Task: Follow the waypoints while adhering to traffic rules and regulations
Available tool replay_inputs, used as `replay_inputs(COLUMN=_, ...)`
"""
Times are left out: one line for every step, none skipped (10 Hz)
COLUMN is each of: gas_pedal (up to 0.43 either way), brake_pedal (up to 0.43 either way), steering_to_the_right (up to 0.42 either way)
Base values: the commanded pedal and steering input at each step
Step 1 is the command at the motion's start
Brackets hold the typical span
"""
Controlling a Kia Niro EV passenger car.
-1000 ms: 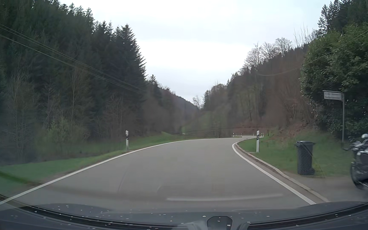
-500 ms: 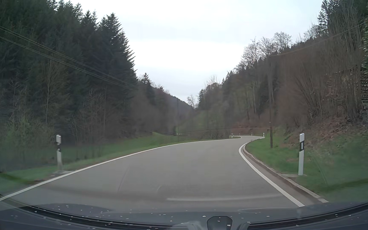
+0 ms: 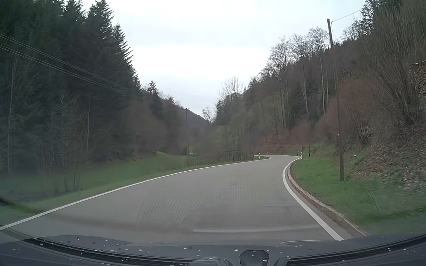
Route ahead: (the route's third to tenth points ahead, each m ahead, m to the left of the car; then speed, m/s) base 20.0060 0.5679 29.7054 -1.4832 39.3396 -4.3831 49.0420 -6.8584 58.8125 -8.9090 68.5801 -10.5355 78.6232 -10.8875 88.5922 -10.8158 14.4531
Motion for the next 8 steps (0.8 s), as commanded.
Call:
replay_inputs(gas_pedal=0.22, brake_pedal=0.0, steering_to_the_right=0.042)
replay_inputs(gas_pedal=0.22, brake_pedal=0.0, steering_to_the_right=0.042)
replay_inputs(gas_pedal=0.22, brake_pedal=0.0, steering_to_the_right=0.041)
replay_inputs(gas_pedal=0.22, brake_pedal=0.0, steering_to_the_right=0.043)
replay_inputs(gas_pedal=0.209, brake_pedal=0.0, steering_to_the_right=0.044)
replay_inputs(gas_pedal=0.209, brake_pedal=0.0, steering_to_the_right=0.044)
replay_inputs(gas_pedal=0.209, brake_pedal=0.0, steering_to_the_right=0.044)
replay_inputs(gas_pedal=0.209, brake_pedal=0.0, steering_to_the_right=0.044)
